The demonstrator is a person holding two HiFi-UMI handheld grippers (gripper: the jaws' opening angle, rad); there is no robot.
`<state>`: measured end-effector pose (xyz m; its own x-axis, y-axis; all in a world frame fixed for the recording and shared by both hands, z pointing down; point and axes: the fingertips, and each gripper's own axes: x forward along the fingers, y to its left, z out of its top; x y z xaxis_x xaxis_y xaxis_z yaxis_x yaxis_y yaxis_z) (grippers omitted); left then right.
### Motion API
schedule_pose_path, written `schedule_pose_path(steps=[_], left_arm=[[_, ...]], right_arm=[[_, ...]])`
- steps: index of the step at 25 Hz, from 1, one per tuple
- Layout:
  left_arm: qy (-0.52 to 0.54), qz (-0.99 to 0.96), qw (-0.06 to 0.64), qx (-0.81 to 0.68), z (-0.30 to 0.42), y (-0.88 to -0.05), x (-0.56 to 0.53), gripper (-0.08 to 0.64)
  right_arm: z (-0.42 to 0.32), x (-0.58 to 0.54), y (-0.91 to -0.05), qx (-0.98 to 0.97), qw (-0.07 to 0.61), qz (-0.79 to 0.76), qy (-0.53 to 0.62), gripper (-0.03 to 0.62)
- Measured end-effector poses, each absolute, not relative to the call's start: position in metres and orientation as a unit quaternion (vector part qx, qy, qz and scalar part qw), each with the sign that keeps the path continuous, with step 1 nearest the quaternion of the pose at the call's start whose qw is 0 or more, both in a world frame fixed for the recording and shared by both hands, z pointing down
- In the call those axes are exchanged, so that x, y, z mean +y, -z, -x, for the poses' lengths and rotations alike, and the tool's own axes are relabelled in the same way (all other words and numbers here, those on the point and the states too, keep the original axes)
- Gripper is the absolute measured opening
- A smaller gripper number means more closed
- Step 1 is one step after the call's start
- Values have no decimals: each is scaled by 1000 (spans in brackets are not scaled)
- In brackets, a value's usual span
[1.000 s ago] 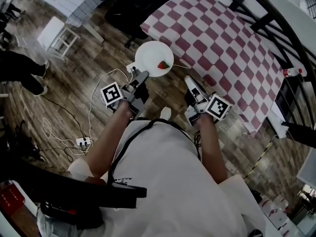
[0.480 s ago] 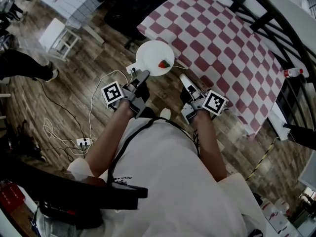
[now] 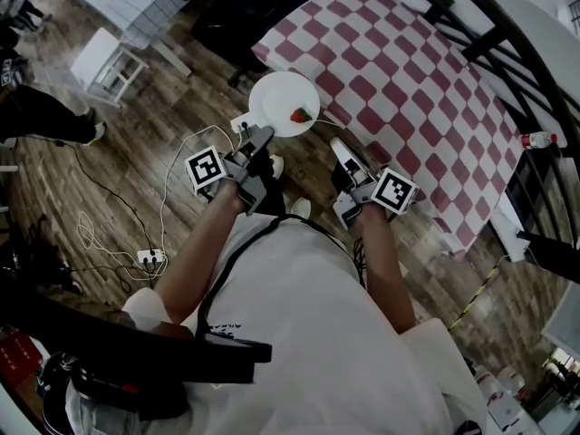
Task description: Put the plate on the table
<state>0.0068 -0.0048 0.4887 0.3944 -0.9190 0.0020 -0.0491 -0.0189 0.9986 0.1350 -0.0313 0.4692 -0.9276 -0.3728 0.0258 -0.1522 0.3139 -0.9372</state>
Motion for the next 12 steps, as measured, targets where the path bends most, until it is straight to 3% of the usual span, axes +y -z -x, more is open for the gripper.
schedule_pose_path(steps=[12], left_arm=[[373,-611,579,-389,9,-489,-51,20]], right_arm=[[-116,-71,-469,808,90,170,556,8]])
